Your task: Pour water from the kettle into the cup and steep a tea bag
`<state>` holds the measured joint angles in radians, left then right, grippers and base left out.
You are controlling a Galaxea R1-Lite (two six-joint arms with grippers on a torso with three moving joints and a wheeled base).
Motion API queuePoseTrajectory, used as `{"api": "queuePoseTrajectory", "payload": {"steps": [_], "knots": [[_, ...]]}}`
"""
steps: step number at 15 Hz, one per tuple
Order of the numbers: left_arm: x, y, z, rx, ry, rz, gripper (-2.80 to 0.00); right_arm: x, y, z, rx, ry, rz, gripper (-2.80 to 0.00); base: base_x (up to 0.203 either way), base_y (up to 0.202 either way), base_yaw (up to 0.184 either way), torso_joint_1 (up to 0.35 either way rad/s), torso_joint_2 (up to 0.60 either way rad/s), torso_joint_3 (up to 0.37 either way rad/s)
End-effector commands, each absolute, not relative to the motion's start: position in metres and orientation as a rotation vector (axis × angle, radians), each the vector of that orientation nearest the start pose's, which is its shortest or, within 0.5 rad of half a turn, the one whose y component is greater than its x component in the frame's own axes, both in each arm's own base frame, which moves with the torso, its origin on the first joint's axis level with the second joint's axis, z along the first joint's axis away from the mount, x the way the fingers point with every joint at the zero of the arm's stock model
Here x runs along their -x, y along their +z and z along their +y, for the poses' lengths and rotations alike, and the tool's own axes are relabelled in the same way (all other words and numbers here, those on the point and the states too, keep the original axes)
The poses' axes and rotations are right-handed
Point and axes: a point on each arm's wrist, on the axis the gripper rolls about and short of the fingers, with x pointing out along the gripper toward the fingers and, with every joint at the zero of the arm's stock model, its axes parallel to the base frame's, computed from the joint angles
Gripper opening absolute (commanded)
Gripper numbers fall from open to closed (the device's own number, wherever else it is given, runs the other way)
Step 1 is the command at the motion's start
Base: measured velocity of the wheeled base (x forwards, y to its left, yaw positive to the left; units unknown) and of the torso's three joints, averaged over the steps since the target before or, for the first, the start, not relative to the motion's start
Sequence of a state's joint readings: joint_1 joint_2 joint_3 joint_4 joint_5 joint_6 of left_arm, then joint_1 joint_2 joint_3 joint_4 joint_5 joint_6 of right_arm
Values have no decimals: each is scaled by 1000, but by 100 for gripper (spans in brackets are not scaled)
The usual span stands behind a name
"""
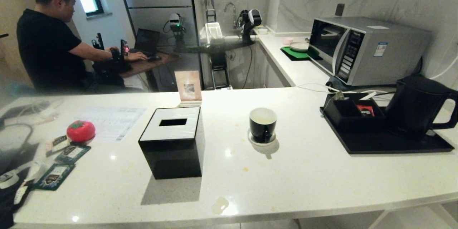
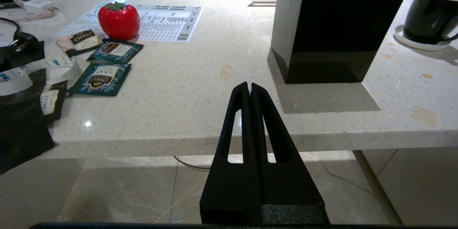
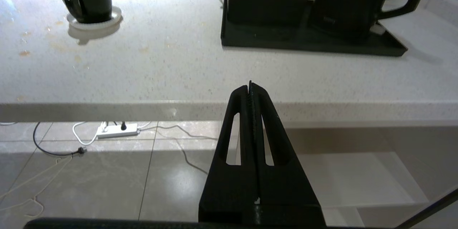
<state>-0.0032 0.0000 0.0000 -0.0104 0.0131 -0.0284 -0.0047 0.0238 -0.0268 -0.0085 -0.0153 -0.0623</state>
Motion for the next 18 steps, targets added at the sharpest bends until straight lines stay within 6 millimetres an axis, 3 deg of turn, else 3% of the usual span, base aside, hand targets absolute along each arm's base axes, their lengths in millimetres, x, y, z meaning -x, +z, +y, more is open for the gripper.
{"api": "queuePoseTrajectory", "payload": {"steps": [1,8,14,18], "knots": [[23,77,0,29,11,-9,-280,20,94,0,62,-20,9,-280,0,0,0,0,0,0],[23,77,0,29,11,-9,-280,-11,132,-1,63,-39,10,-280,0,0,0,0,0,0],[23,77,0,29,11,-9,-280,-38,178,-1,63,-42,-16,-280,0,0,0,0,0,0],[23,77,0,29,11,-9,-280,-72,207,-2,69,-32,35,-280,0,0,0,0,0,0]]}}
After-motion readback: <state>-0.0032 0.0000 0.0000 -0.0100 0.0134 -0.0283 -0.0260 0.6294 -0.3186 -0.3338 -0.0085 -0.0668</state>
